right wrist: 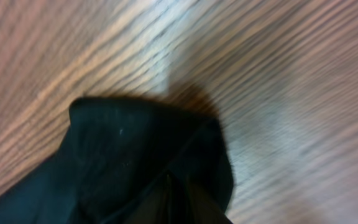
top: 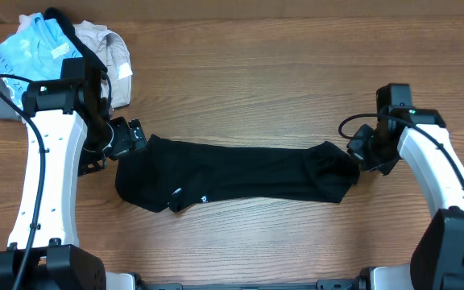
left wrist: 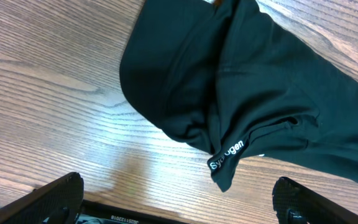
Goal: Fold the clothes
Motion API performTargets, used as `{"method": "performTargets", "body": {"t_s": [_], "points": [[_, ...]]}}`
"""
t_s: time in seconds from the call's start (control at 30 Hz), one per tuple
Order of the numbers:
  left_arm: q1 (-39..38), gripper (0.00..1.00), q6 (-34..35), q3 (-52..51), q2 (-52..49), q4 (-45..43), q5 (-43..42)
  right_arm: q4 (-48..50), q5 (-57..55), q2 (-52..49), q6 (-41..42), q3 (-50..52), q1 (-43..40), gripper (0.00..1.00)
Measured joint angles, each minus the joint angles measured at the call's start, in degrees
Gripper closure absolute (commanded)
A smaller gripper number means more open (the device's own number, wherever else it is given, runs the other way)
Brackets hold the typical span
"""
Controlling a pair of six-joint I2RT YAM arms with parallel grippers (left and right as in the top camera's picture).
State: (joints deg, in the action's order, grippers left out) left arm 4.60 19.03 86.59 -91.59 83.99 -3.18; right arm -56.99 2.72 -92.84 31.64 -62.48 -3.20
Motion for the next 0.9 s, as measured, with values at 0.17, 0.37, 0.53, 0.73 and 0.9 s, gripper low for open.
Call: {"method": "performTargets", "body": {"t_s": [0.17,0.37,0.53,0.73,0.9], "points": [[0.0,0.00,0.0,0.0,0.0,0.0,0.0,3.1,3.8,-0.7,-0.4,4.2,1.8,0.95],[0.0,0.00,0.0,0.0,0.0,0.0,0.0,6.3,8.5,-0.7,-0.3,4.9,6.8,0.93],[0.0,0.00,0.0,0.0,0.0,0.0,0.0,8.9,11.0,-0.7,1.3,4.9,12.9,0.90],[0.0,0.00,0.0,0.0,0.0,0.0,0.0,12.3,12.3,-0.7,3.0,4.9,18.8,0.92],[0.0,0.00,0.0,0.0,0.0,0.0,0.0,9.2,13.5,-0.7,3.3,4.2,20.9,0.96]]}}
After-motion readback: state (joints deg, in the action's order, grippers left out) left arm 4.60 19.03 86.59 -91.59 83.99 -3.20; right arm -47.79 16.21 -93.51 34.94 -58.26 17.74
